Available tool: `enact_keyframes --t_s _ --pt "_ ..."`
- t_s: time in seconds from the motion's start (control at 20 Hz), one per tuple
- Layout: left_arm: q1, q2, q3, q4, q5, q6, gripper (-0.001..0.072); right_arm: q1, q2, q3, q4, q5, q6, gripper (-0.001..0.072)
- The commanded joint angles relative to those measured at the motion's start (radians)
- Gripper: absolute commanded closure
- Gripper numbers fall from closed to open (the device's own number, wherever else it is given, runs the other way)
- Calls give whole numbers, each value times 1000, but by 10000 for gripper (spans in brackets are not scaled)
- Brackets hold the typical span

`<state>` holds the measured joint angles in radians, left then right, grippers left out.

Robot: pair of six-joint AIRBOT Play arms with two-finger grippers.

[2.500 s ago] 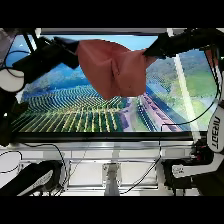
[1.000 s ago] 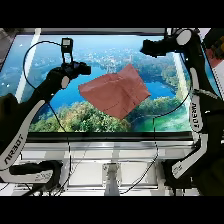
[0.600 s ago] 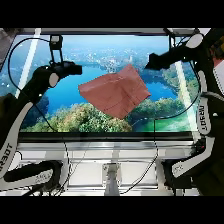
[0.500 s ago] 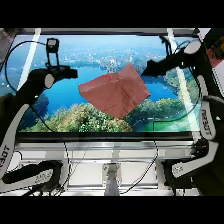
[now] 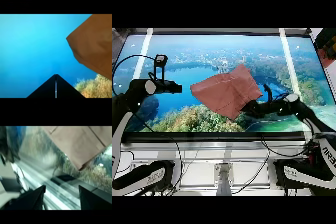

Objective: Fold the clothes and pants, and hang the long-sleeved shirts on hangers.

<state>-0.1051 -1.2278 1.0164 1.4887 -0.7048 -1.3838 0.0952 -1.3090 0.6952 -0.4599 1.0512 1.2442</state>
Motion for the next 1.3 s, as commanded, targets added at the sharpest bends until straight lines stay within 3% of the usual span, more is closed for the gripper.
enact_keyframes --t_s 0.0,0.05,0.15,0.3,0.6,0.7,0.85,0.9,1.0,1.15,1.25 --pt "-13 4 -6 -9 -14 24 700 103 -9 -89 76 -190 78 226" --pt "-13 4 -6 -9 -15 24 700 130 -19 -90 76 -225 132 225" --pt "-13 4 -6 -9 -15 24 700 182 -42 -90 43 -291 244 86" --pt "-13 4 -6 -9 -14 24 700 240 -68 -89 61 -384 318 93" --pt "-13 4 -6 -9 -14 24 699 296 -76 -87 180 -584 319 107" --pt "-13 4 -6 -9 -14 24 699 297 -76 -87 195 -566 319 222" --pt "-13 4 -6 -9 -14 24 699 298 -76 -87 195 -527 318 258" --pt "-13 4 -6 -9 -14 24 699 298 -76 -87 195 -520 318 371" --pt "-13 4 -6 -10 -14 23 699 298 -76 -87 194 -508 317 692" --pt "-12 1 -6 -59 -15 23 700 282 -61 -87 181 -427 224 702" --pt "-1 -12 -11 -159 -23 24 700 215 -5 -90 73 -414 255 702"
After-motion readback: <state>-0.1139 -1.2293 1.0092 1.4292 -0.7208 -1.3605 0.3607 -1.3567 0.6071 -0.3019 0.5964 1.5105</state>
